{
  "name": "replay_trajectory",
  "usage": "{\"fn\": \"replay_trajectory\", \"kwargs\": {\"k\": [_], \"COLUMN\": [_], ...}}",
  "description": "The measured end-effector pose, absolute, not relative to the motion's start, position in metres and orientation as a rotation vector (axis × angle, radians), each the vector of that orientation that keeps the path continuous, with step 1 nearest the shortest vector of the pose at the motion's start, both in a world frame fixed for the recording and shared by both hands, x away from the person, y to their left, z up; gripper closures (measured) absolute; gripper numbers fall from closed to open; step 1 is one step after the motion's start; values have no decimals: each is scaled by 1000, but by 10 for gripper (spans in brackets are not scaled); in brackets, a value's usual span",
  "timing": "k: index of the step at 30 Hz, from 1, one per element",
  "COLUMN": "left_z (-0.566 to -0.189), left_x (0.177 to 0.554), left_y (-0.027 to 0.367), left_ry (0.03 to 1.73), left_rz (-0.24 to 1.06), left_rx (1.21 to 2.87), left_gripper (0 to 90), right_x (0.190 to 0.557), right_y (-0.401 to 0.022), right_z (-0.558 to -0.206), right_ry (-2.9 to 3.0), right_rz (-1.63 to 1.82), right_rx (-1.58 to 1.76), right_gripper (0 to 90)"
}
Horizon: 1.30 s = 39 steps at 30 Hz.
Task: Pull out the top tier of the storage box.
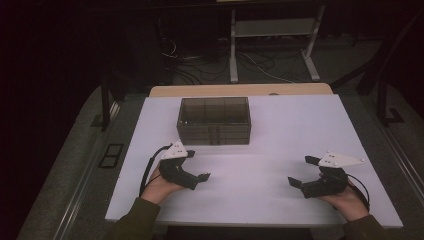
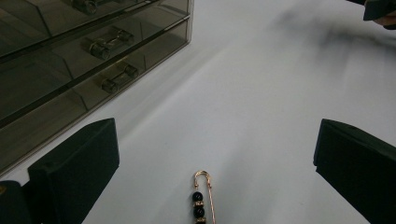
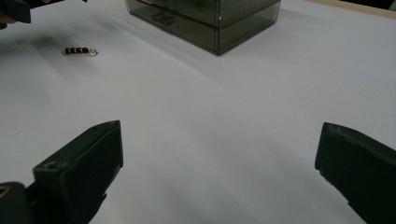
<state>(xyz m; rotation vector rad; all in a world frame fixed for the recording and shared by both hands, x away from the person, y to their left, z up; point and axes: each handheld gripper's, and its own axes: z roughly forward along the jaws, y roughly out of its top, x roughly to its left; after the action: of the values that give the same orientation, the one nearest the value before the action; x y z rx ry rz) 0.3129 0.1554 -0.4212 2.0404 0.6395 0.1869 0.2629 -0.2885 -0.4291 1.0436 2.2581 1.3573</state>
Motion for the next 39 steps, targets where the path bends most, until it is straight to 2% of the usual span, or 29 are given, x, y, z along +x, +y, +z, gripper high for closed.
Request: {"fn": "replay_trajectory", "kwargs": {"k": [7,9,18,22,26,28,32,39], "left_z": [-418,-417,-419,-420,-420,-420,-420,-420], "left_x": [317,319,327,326,326,326,326,324], "left_y": [155,155,150,148,149,150,150,152], "left_ry": [644,643,645,654,665,663,671,666], "left_rz": [187,199,217,230,228,212,217,204], "left_rx": [2029,2029,2041,2045,2057,2053,2066,2076], "left_gripper": [3,34,65,136,152,206,232,335], "right_x": [263,263,262,262,262,262,262,263], "right_y": [-287,-288,-288,-289,-289,-289,-289,-289], "right_z": [-430,-429,-430,-431,-431,-431,-432,-432], "right_ry": [2261,2255,2251,2252,2252,2250,2251,2250], "right_rz": [1345,1349,1338,1334,1327,1327,1324,1324], "right_rx": [1037,1042,1050,1053,1050,1052,1055,1057], "right_gripper": [5,5,5,5,5,5,5,5]}}
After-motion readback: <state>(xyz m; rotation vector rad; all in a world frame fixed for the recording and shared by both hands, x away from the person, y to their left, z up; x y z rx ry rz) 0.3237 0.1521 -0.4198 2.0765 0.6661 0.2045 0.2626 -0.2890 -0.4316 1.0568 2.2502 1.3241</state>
